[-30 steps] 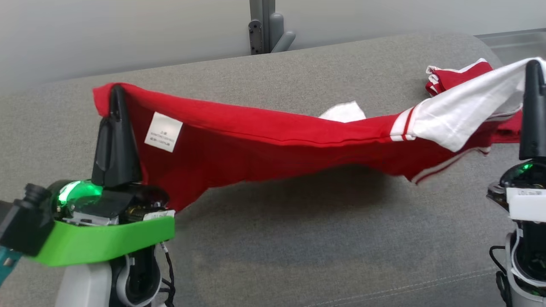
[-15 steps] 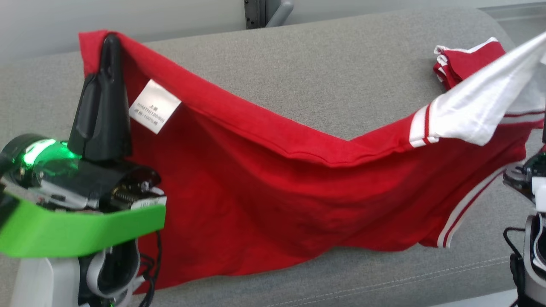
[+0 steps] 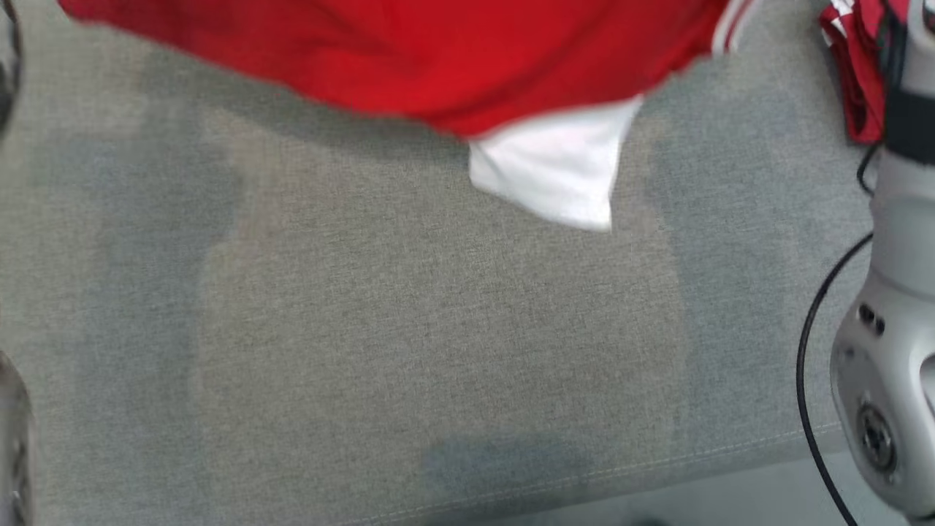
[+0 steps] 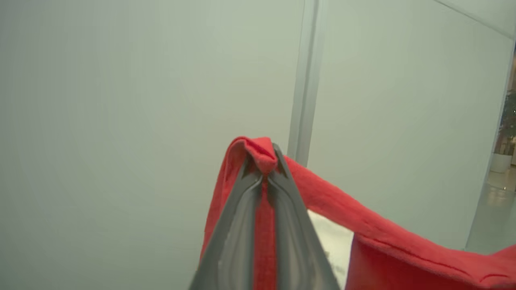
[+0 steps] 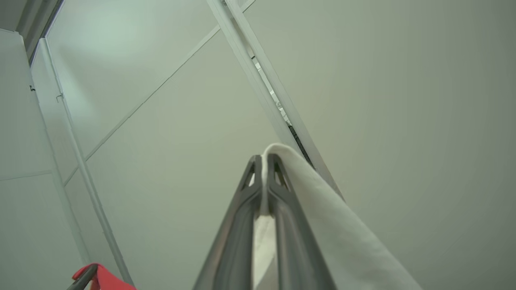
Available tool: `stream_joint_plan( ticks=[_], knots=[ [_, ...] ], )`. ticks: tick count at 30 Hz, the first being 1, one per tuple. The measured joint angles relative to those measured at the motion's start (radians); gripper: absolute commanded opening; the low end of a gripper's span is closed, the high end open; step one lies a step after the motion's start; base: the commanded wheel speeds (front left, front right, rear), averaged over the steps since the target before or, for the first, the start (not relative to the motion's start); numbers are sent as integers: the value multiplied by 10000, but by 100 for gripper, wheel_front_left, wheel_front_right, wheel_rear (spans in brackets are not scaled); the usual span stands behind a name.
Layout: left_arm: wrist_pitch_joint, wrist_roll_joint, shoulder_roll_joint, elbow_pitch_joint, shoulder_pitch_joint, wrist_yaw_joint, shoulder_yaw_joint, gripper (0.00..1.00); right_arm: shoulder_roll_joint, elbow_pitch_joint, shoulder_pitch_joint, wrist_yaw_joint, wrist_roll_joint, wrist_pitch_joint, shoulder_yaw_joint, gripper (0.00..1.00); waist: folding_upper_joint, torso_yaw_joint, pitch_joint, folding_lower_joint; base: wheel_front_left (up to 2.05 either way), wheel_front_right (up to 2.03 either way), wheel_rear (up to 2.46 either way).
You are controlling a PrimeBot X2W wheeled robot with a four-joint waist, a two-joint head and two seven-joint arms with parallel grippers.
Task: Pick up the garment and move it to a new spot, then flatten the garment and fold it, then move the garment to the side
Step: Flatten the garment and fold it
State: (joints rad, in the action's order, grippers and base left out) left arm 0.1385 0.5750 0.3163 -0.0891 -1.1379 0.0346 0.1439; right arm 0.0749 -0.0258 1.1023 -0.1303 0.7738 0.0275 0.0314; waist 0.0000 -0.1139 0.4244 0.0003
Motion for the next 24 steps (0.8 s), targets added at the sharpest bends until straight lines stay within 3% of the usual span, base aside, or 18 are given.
stream_joint_plan(
  ticks=[6,10,17,24],
  knots=[
    [-819,-1024,255,-2941,-3588,-65,144,0,-196,-3553,3663,-2,-1016,-2128,-533,0,0,-395,822,1,0,0,0],
    [-1590,-1480,282,-4261,-5001,-35,284,0,-197,-4606,4986,-2,-646,-2723,-1076,0,0,-788,1151,-1,0,0,0],
    [-2548,-1450,495,-6297,-5166,219,184,0,-253,-4686,4380,-2,635,-2872,-3124,0,0,-1153,2104,-1,0,0,0],
    [-3264,-1193,834,-7430,-4541,506,-13,0,-251,-3973,2831,-2,679,-2894,-3760,0,0,-1400,2971,-1,0,0,0]
  ],
)
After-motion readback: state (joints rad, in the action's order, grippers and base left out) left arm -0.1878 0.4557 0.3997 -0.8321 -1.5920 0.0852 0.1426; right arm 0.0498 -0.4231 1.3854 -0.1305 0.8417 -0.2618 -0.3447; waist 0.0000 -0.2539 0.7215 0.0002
